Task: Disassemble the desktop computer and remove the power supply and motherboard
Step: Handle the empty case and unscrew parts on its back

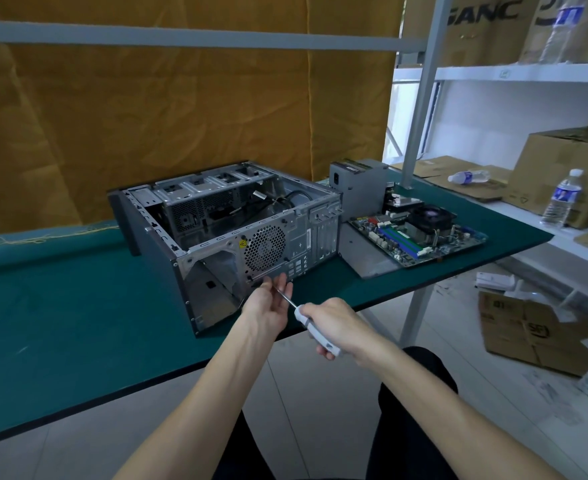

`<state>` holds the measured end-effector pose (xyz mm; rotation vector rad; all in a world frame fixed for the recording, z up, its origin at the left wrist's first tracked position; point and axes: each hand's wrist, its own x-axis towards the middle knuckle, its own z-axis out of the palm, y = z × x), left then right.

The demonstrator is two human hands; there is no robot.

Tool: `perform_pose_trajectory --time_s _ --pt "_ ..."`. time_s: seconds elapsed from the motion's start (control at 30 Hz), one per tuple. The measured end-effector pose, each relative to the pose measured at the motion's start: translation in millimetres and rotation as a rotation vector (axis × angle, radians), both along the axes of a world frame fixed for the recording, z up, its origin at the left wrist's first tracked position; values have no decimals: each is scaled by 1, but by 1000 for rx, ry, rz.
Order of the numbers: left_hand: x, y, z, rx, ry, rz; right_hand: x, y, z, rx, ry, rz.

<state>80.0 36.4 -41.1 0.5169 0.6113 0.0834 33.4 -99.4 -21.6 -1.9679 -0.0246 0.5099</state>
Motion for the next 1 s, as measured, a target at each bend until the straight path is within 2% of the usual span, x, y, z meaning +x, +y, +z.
perform_pose_trajectory --time_s 0.07,0.17,0.23,0.43,0.63,0.87,1.0 --pt "-1 0 0 13 -3 2 1 -2 2 -66 -8 27" --pt "-2 -2 0 24 0 18 -1 -4 -5 -405 -379 13" --pt "-3 -5 1 25 4 25 -6 -2 -3 -468 -539 -14" --pt "-4 -6 4 -8 -8 27 -9 -2 -1 -474 -398 104" --pt "-6 -7 8 -34 3 54 -13 -7 9 -530 -588 61" --pt "-4 -4 6 -37 32 51 -19 -3 0 -565 -496 135" --pt "-4 -4 5 -41 27 50 -20 -6 6 -651 -692 92"
